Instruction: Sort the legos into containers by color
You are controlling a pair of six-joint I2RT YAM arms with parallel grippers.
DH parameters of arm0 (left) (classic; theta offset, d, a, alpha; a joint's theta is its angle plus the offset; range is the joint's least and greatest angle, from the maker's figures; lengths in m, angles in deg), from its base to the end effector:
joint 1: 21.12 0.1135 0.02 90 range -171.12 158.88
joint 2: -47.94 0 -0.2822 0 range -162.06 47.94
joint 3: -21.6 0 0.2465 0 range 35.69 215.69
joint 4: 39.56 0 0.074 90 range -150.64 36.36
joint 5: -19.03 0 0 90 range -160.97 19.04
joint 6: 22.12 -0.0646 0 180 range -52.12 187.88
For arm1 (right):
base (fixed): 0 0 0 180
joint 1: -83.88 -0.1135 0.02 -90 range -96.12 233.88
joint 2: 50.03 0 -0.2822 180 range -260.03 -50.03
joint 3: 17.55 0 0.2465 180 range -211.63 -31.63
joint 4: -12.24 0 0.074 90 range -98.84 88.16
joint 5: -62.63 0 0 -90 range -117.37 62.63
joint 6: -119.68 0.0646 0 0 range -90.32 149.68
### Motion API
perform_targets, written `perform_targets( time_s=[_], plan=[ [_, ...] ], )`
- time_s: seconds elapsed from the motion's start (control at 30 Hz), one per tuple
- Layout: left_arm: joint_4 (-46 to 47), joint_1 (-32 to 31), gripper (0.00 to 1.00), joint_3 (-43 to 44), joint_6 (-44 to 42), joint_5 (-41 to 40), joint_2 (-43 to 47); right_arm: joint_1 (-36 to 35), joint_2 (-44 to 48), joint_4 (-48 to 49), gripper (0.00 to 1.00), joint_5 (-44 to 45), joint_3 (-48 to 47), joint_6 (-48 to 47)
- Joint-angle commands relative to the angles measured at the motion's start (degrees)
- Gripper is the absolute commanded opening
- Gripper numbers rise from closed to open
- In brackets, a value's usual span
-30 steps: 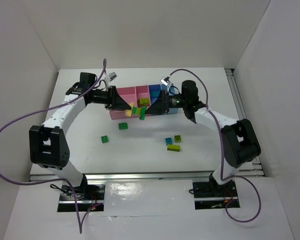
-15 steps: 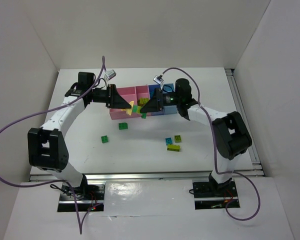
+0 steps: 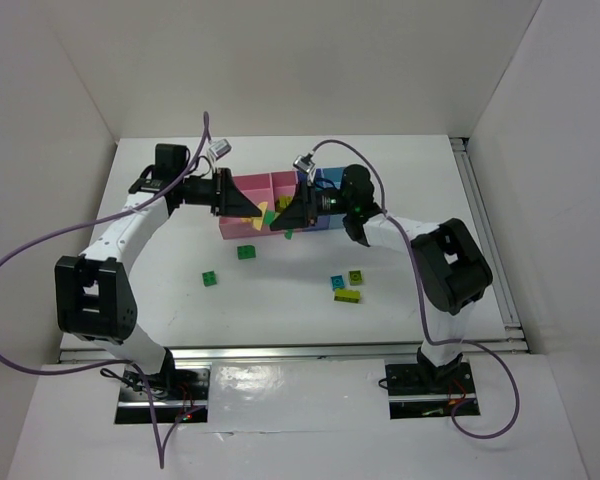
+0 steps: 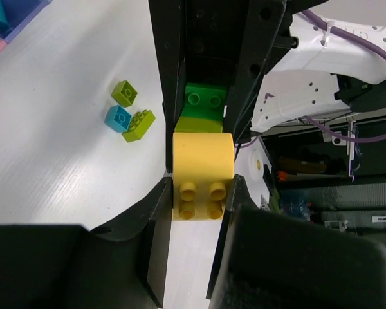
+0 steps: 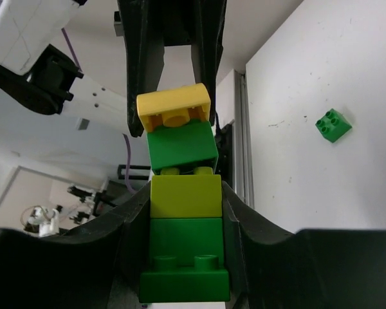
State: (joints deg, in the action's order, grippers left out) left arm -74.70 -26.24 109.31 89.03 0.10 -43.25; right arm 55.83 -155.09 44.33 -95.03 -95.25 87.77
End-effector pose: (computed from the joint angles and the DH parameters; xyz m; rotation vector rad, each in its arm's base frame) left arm 0.3393 -0.0917 0.3214 0.4063 2.1005 -1.6285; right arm 0.3342 0.2458 0.2808 -0.7024 1.8267 1.9482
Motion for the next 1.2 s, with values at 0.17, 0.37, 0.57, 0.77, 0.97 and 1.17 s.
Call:
perform_targets(
  time_s=[0.17,0.37,0.57,0.77,0.97,1.17],
  plan=[
    [0.0,0.6,0.00,4.1,0.6,-1.9,-2.0,5.5,0.8,26.7,0.00,0.9,10.5,15.6],
    [-1.3,0.6,0.00,5.8,1.2,-5.8,-3.5,6.0,4.1,13.2,0.00,2.9,10.5,6.8],
    [-6.4,0.6,0.00,9.3,-1.1,-12.0,-5.4,6.0,9.4,-40.8,0.00,22.3,0.2,-27.6],
    [-15.8,0.6,0.00,12.2,-2.9,-24.2,-6.4,4.4,5.1,-65.8,0.00,49.5,-8.0,-38.1],
    [-19.2,0.6,0.00,13.0,-2.3,-32.4,-5.4,-0.8,-2.2,-72.0,0.13,57.7,-11.5,-39.2],
    [-19.2,0.6,0.00,13.6,-3.0,-27.7,-5.4,-4.7,-4.4,-72.5,0.49,61.3,-12.1,-39.7]
  ],
)
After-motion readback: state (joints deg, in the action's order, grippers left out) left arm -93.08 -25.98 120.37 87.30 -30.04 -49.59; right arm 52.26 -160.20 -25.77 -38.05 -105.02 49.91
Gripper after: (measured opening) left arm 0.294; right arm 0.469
